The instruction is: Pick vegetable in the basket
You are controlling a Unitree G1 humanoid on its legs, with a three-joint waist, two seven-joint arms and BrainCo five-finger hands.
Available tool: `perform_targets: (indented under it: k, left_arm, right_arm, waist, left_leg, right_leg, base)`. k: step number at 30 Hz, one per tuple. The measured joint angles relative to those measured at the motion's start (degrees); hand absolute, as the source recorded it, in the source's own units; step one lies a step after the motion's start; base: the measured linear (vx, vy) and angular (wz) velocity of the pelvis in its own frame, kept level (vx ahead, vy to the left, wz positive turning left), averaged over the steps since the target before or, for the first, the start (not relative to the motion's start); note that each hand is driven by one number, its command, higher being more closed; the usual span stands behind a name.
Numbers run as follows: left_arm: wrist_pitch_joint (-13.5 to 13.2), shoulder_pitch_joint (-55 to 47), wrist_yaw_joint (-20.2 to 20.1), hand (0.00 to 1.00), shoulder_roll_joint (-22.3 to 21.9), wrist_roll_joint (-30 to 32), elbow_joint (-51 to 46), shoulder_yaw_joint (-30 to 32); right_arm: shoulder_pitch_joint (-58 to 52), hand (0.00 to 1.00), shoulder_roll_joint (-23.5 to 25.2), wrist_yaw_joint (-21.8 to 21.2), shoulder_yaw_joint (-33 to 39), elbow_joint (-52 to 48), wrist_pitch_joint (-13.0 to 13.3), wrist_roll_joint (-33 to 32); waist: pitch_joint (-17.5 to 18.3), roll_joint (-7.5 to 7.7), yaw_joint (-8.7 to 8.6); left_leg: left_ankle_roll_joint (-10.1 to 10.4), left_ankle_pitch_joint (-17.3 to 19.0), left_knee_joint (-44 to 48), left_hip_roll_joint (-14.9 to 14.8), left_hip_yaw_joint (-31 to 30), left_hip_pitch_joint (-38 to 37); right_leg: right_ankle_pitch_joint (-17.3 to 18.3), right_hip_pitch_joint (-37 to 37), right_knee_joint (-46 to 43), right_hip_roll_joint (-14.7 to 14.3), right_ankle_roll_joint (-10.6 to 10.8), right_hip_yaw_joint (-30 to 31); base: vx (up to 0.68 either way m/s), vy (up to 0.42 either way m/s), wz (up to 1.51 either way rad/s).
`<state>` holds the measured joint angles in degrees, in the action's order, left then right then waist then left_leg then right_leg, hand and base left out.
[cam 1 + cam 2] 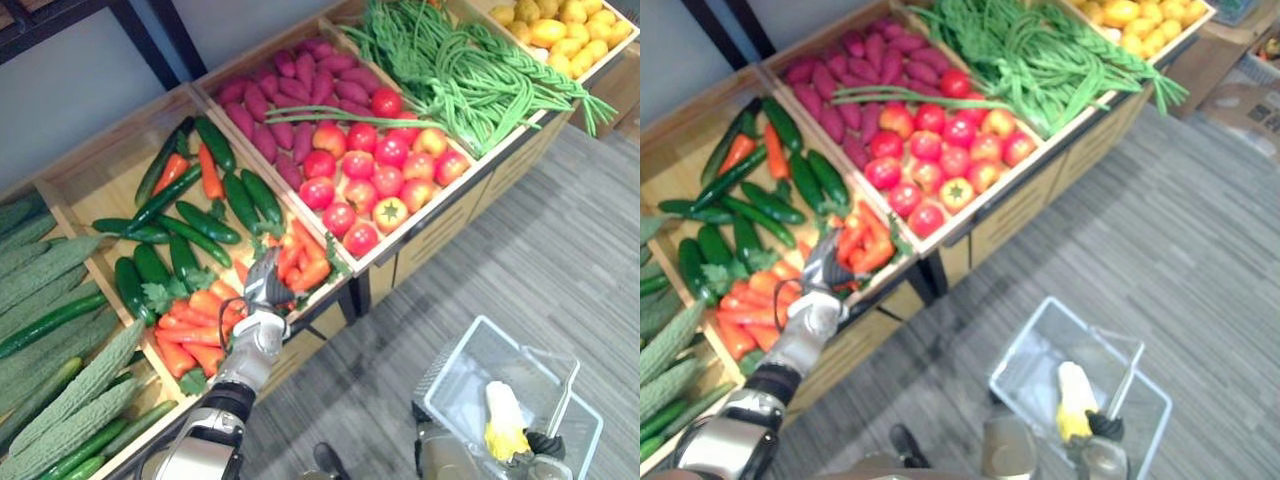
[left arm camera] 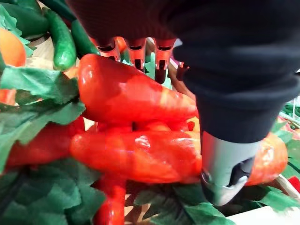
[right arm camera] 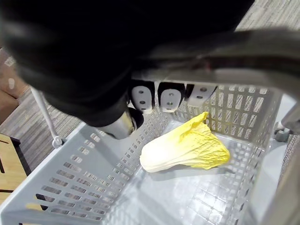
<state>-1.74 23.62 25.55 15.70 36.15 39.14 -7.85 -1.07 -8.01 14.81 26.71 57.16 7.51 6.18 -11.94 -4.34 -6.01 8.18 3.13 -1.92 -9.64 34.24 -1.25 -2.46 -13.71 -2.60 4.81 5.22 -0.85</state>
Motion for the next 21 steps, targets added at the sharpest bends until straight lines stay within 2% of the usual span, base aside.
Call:
perform_targets:
  k: [6,10,21]
  left_arm:
    - [1.2,3.8,1.8,1.00,0.1,0.0,2.2,3.8]
    - [2.1,5.9,1.5,1.00,0.3,0.0,4.7,5.5]
    - [1.8,5.9,1.5,1.00,0.2,0.0,6.3,5.5]
  right_arm:
    - [0.9,1.00,0.0,0.2,0.2,0.1,0.0,0.0]
    - [1.3,1.00,0.0,0.2,0.1,0.2,0.0,0.0]
    - [1.5,1.00,0.0,0.9,0.0,1.1,0.0,0.0]
  waist:
    - [-0.8,-0.12,0.04]
    - [-0.9,-0.14,-0.01]
    - [-1.1,0.03,-0.03]
  left_leg:
    - [0.0,0.0,0.0,0.0,0.0,0.1]
    - [0.0,0.0,0.0,0.1,0.0,0.2]
    - [0.0,0.0,0.1,0.0,-0.2,0.1]
  right_leg:
    - [0.0,-0.2,-0.1,0.0,0.0,0.0]
    - [0.0,-0.2,-0.1,0.1,0.0,0.0]
    - [0.0,-0.1,-0.1,0.1,0.0,-0.3]
  base:
    - [0.00,-0.037,-0.01]
    - [0.00,-0.039,0.00]
    - [0.00,-0.014,0.00]
